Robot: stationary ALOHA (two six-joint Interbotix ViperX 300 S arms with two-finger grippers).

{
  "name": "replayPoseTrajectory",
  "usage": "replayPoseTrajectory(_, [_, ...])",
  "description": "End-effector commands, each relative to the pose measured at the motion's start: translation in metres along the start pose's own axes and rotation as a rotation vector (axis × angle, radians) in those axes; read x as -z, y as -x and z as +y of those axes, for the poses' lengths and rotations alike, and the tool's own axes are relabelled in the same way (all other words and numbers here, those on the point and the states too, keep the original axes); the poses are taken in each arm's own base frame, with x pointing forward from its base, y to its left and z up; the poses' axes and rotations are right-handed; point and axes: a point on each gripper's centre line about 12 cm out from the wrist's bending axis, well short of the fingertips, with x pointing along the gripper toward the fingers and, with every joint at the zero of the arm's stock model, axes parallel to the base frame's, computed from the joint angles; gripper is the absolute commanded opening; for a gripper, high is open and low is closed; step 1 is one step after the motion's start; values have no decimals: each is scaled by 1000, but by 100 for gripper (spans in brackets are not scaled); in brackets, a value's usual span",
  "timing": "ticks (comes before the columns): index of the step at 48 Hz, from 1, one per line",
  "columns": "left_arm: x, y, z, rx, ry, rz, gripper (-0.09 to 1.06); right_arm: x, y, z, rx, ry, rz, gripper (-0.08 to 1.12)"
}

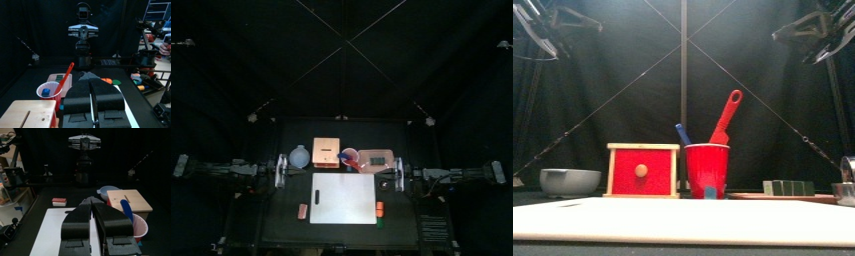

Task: Place sushi on board then cut the sushi with the knife then place the pieces on the plate
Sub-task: Place the sushi on the board

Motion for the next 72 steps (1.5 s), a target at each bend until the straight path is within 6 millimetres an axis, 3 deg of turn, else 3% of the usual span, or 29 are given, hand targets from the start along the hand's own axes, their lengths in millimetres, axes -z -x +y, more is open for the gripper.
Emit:
replayPoseTrajectory(1, [6,-9,2,-10,-7,34,-5,8,-3,-2,10,-12,41,1])
replayPoseTrajectory(16, [33,-38,7,-28,-13,175,0,73,-2,-32,180,-146,509,3])
replayPoseTrajectory(26, [54,-66,13,-40,-29,286,1,77,-2,-56,271,-130,731,11])
replayPoseTrajectory(32, [63,-75,15,-33,-57,324,1,72,-3,-68,303,-39,770,32])
replayPoseTrajectory(43, [73,-78,18,-35,-71,357,1,76,-4,-94,369,99,811,90])
replayPoseTrajectory(47, [73,-77,19,-39,-71,358,1,80,-5,-102,392,100,821,106])
replayPoseTrajectory(72, [78,-73,32,-85,-71,374,1,133,-13,-127,370,87,1089,100])
